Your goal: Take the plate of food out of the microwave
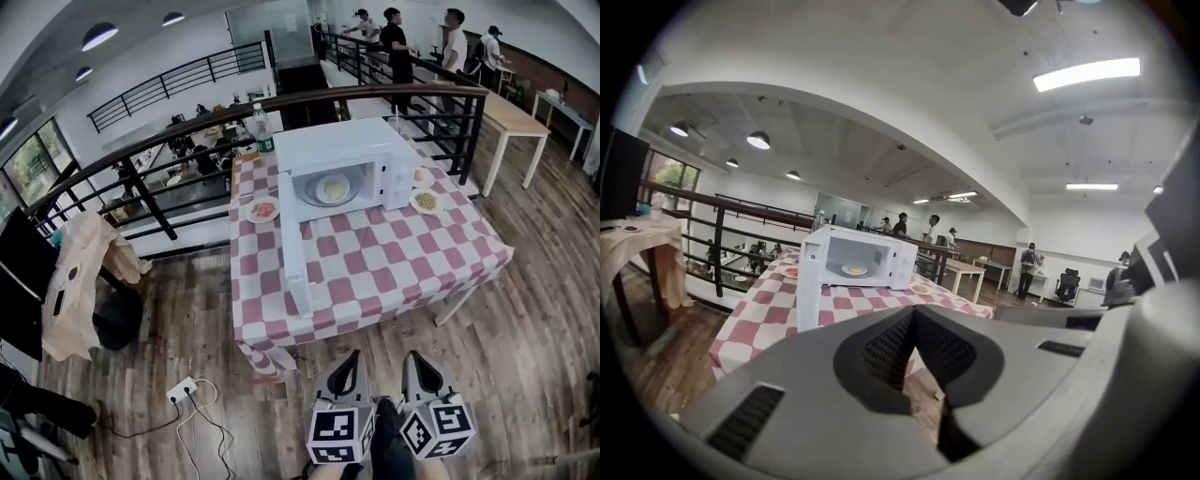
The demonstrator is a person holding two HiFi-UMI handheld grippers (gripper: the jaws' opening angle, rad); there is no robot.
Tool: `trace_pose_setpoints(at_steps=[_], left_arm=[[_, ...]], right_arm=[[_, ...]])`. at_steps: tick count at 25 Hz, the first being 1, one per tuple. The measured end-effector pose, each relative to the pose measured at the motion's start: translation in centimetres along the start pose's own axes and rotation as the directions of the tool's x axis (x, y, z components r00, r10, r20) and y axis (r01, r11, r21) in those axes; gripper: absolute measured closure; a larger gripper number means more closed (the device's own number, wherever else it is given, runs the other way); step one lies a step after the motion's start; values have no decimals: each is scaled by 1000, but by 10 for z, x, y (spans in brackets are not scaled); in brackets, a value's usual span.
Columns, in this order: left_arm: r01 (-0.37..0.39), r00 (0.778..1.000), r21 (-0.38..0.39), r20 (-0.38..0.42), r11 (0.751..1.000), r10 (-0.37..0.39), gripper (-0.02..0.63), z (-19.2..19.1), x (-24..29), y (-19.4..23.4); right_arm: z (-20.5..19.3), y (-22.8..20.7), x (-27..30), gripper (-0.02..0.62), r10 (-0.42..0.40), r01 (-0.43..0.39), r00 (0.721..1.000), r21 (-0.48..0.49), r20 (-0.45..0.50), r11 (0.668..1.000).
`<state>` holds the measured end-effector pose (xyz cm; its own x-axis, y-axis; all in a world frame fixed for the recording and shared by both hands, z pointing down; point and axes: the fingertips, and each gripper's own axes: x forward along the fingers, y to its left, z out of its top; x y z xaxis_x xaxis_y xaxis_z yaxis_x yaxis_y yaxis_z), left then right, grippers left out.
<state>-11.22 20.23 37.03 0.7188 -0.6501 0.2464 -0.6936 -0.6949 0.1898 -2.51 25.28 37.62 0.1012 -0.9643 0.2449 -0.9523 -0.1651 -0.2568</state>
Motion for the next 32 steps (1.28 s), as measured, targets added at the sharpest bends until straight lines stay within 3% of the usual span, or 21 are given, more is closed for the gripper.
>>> trace_pose_setpoints(at_steps=[16,24,32], left_arm=[[-155,987,-35,30,987,156,594,47,136,10],[-193,981,-71,20,979,195,594,49,197,4],[-208,978,-96,-23,973,207,594,42,222,6]], right_arm=[[68,-72,130,604,158,-158,987,-14,-25,987],[78,-110,178,604,213,-213,976,2,-51,977],[73,-127,201,604,230,-227,970,44,-76,973]])
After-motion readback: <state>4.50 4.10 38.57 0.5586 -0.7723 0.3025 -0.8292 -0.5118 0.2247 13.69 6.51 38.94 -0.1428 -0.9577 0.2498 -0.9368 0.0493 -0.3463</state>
